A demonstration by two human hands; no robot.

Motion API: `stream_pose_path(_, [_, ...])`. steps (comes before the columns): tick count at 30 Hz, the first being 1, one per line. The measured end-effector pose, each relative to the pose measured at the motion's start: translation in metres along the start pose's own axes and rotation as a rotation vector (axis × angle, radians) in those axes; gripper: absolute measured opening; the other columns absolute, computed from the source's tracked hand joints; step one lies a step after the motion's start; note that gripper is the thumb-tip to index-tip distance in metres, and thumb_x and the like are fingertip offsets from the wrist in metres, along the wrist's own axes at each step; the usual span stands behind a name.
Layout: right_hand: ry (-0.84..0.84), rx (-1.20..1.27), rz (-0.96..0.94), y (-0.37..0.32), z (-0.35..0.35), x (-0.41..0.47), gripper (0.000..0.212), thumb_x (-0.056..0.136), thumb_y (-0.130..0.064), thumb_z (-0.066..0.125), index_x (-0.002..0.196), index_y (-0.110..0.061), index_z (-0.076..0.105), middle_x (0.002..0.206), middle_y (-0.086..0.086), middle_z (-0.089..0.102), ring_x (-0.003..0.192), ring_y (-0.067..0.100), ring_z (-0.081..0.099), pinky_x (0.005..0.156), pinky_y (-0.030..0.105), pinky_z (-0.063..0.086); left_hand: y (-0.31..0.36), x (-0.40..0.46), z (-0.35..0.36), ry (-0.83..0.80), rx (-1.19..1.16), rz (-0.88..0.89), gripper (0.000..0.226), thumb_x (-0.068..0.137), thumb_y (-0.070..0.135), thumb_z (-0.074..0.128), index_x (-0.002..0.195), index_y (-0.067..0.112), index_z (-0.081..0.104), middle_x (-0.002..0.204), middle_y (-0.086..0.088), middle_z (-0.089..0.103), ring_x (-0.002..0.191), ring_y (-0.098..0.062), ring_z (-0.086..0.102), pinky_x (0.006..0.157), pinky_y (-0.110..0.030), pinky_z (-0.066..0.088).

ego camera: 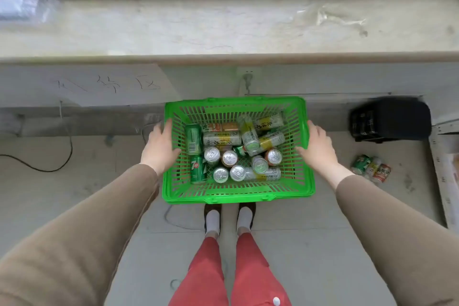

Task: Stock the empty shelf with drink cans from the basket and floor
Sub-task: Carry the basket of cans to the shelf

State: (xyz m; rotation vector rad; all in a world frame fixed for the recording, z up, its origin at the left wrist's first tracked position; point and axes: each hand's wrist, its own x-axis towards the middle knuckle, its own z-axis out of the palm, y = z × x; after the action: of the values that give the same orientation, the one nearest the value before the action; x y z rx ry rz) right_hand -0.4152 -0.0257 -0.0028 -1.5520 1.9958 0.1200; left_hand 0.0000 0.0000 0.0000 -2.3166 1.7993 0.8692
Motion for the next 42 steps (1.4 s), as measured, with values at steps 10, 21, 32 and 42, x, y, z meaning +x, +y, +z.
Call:
stream_pose_path(10, [0.043, 0.066, 0.107, 0.021, 0.037, 0.022, 0.084, 0.094, -0.005, 0.053, 0.160, -0.024, 0.005, 0.141, 0.022, 0.048, 0.112, 0.048, 0.060, 0.087, 0.049, 0.048, -0.023, 0.020, 0.033, -0.032, -0.182, -0.149, 0.095, 0.081, 0.015, 0.067, 0.149, 0.031, 0.003, 0.122, -0.015, 0.061, 0.098, -0.042, 0.065, 0.082, -0.047, 0.052])
stream_pose_path(21, [0.080, 0.159, 0.138, 0.066, 0.027, -0.033, 0.056, 0.086, 0.000, 0.053, 0.136, -0.013, 0.031, 0.101, 0.016, 0.062, 0.087, 0.039, 0.063, 0.067, 0.039, 0.042, 0.022, 0.001, 0.009, -0.033, -0.081, -0.055, 0.055, 0.083, 0.005, 0.063, 0.128, 0.007, 0.033, 0.104, -0.028, 0.064, 0.094, -0.046, 0.063, 0.075, -0.044, 0.046])
stream_pose_path(32, [0.152, 0.369, 0.604, 0.272, -0.004, -0.224, 0.050, 0.087, -0.001, 0.054, 0.131, -0.011, 0.033, 0.109, 0.018, 0.067, 0.103, 0.038, 0.067, 0.077, 0.041, 0.048, 0.276, -0.053, 0.051, -0.201, 0.173, 0.419, 0.045, 0.078, 0.004, 0.064, 0.115, 0.005, 0.038, 0.095, -0.026, 0.063, 0.090, -0.044, 0.063, 0.069, -0.040, 0.043])
stream_pose_path(42, [0.232, 0.576, 1.022, 0.522, 0.000, -0.315, 0.044, 0.093, -0.011, 0.053, 0.131, -0.013, 0.032, 0.119, 0.019, 0.066, 0.110, 0.039, 0.065, 0.085, 0.041, 0.050, 0.569, -0.124, 0.232, -0.322, 0.397, 0.769, 0.045, 0.082, 0.004, 0.059, 0.120, 0.005, 0.035, 0.091, -0.021, 0.061, 0.079, -0.037, 0.058, 0.065, -0.037, 0.040])
